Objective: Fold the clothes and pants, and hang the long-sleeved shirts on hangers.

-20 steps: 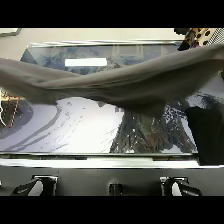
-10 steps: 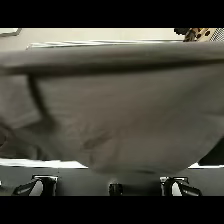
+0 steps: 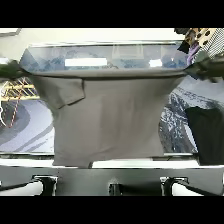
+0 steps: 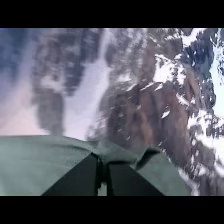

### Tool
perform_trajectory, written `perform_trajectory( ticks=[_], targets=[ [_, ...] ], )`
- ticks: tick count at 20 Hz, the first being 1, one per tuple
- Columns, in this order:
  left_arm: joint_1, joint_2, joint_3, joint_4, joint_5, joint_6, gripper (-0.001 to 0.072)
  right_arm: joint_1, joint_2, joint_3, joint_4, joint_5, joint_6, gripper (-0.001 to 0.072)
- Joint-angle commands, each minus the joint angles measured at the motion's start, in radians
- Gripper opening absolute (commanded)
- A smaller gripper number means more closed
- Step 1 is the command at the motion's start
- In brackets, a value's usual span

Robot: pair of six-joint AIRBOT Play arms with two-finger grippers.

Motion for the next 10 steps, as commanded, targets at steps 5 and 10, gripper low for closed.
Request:
perform_trajectory(
  ticks=[5, 10],
  targets=[
    [-0.085, -0.497, 0.169, -0.032, 0.229, 0.072, 0.0014, 0.136, -0.397, 0.002, -0.056, -0.417, -0.041, 0.0028],
    [-0.084, -0.509, 0.199, -0.029, 0.168, 0.072, 0.0014, 0.135, -0.404, 0.002, -0.067, -0.413, -0.035, 0.0028]
  ],
)
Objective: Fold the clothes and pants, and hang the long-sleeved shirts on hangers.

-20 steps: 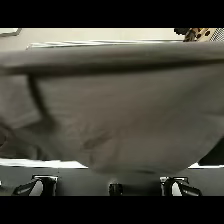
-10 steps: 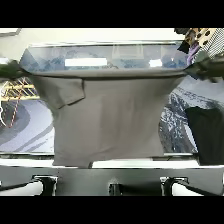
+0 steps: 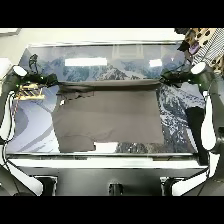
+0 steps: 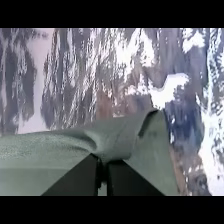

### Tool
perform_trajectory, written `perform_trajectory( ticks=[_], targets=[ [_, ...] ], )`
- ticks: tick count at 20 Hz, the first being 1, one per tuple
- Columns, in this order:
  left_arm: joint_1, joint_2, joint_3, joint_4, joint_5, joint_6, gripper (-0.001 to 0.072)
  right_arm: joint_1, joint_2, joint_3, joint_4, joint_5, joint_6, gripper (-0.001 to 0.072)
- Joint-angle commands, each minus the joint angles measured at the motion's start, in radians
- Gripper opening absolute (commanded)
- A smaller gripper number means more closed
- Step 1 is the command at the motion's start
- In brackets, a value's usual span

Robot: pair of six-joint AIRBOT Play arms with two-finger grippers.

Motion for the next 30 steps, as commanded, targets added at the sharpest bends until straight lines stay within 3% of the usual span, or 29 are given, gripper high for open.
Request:
perform_trajectory(
  ticks=[1, 4, 7, 14, 28, 29, 30],
  targets=[
    [0.001, -0.027, 0.021, -0.001, -0.086, 0.003, 0.0013, 0.007, -0.02, 0.001, -0.009, 0.032, 0.0, 0.0028],
    [0.015, -0.021, 0.021, 0.011, -0.27, -0.02, 0.0013, 0.007, -0.02, 0.001, -0.034, 0.187, 0.005, 0.0028],
    [0.023, -0.015, 0.021, 0.032, -0.371, -0.047, 0.0013, 0.007, -0.02, 0.001, -0.126, 0.321, 0.047, 0.0028],
    [0.022, 0.012, 0.021, 0.098, -0.566, -0.064, 0.0013, 0.008, -0.021, 0.0, -0.169, 0.438, 0.06, 0.0029],
    [0.007, -0.027, -0.002, 0.116, -0.55, -0.06, 0.0022, 0.008, -0.118, -0.003, -0.171, 0.578, 0.068, 0.0031],
    [0.006, -0.028, -0.004, 0.116, -0.55, -0.06, 0.0072, 0.008, -0.125, -0.003, -0.172, 0.596, 0.068, 0.0034],
    [0.006, -0.029, -0.004, 0.116, -0.55, -0.06, 0.0159, 0.008, -0.131, -0.004, -0.173, 0.608, 0.068, 0.0104]
  ],
)
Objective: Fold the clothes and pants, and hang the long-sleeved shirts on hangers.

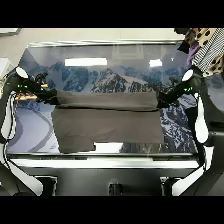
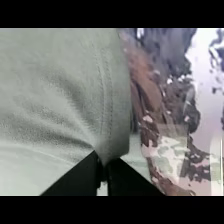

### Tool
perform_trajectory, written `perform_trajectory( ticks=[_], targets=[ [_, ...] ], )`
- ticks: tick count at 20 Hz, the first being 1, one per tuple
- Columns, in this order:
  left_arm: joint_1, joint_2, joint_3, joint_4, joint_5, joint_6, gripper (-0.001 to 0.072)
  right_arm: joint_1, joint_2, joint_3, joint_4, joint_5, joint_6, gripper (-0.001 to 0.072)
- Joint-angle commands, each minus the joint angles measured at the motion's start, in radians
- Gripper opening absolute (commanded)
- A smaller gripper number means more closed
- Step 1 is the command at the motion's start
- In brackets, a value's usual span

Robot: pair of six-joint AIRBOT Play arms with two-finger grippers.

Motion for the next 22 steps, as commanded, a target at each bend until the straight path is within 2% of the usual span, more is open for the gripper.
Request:
perform_trajectory(
  ticks=[1, 2, 3, 4, 5, 6, 8, 10, 12, 15, 19, 22],
  targets=[
    [-0.001, -0.005, -0.005, -0.005, -0.001, 0.003, 0.028, 0.001, -0.022, 0.0, -0.005, 0.063, 0.004, 0.0169],
    [0.0, -0.005, -0.004, -0.005, -0.002, -0.001, 0.0406, 0.0, -0.021, 0.0, -0.011, 0.064, 0.004, 0.0184],
    [0.005, 0.0, -0.004, -0.007, -0.003, -0.008, 0.0469, 0.0, -0.019, 0.0, -0.014, 0.072, 0.003, 0.0212],
    [0.013, 0.008, -0.004, -0.008, -0.009, -0.017, 0.048, 0.0, -0.013, 0.0, -0.027, 0.086, -0.002, 0.0288],
    [0.025, 0.021, -0.004, -0.009, -0.018, -0.021, 0.0508, 0.0, -0.002, 0.0, -0.047, 0.1, -0.006, 0.051],
    [0.045, 0.039, -0.004, -0.009, -0.029, -0.039, 0.0538, 0.0, 0.017, 0.0, -0.069, 0.112, -0.03, 0.0549],
    [0.097, 0.092, -0.024, -0.039, -0.038, -0.051, 0.0538, -0.001, 0.078, 0.0, -0.126, 0.117, -0.1, 0.0547],
    [0.171, 0.173, -0.114, -0.092, -0.035, -0.05, 0.0538, -0.033, 0.155, -0.008, -0.134, 0.076, -0.113, 0.0546],
    [0.263, 0.287, -0.296, -0.155, -0.005, -0.034, 0.0538, -0.087, 0.234, -0.069, -0.125, 0.053, -0.12, 0.0546],
    [0.383, 0.478, -0.629, -0.196, 0.063, -0.013, 0.0538, -0.177, 0.378, -0.264, -0.016, -0.003, -0.121, 0.0539],
    [0.415, 0.701, -1.009, -0.198, 0.168, 0.039, 0.0537, -0.187, 0.541, -0.505, 0.061, -0.1, -0.128, 0.0538],
    [0.407, 0.822, -1.196, -0.198, 0.216, 0.066, 0.0537, -0.187, 0.608, -0.603, 0.101, -0.125, -0.144, 0.0538]
  ],
)
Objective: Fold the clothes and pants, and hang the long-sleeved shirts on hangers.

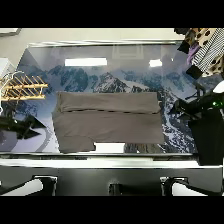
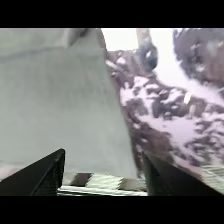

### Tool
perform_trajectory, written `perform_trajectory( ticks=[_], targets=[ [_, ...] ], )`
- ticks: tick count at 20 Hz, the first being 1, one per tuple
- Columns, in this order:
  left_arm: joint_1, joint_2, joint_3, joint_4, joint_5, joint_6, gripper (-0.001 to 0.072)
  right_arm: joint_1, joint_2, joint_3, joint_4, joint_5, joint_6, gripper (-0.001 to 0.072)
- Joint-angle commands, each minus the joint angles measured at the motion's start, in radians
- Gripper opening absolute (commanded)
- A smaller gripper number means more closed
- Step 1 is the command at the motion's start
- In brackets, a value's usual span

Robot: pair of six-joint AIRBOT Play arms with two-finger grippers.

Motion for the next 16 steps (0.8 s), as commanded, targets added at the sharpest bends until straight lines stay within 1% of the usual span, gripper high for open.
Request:
perform_trajectory(
  ticks=[1, 3, 4, 5, 8, 13, 16],
  targets=[
    [0.012, 0.153, -0.245, -0.006, 0.074, 0.045, 0.0537, -0.007, 0.089, -0.123, 0.061, -0.042, -0.019, 0.0538],
    [0.008, 0.185, -0.316, -0.033, 0.093, 0.045, 0.0537, -0.007, 0.111, -0.14, 0.075, -0.035, -0.025, 0.0536],
    [0.001, 0.191, -0.344, -0.066, 0.097, 0.055, 0.0536, -0.007, 0.119, -0.14, 0.082, -0.032, -0.025, 0.0511],
    [-0.012, 0.192, -0.372, -0.095, 0.097, 0.07, 0.0536, -0.007, 0.127, -0.14, 0.092, -0.032, -0.026, 0.047],
    [-0.069, 0.191, -0.426, -0.099, 0.104, 0.083, 0.0536, -0.007, 0.152, -0.14, 0.1, -0.032, -0.027, 0.047],
    [-0.121, 0.19, -0.462, -0.1, 0.164, 0.09, 0.0536, -0.007, 0.18, -0.14, 0.099, -0.015, -0.03, 0.047],
    [-0.146, 0.19, -0.462, -0.101, 0.202, 0.101, 0.0536, -0.007, 0.194, -0.14, 0.1, -0.016, -0.033, 0.0454]
  ],
)
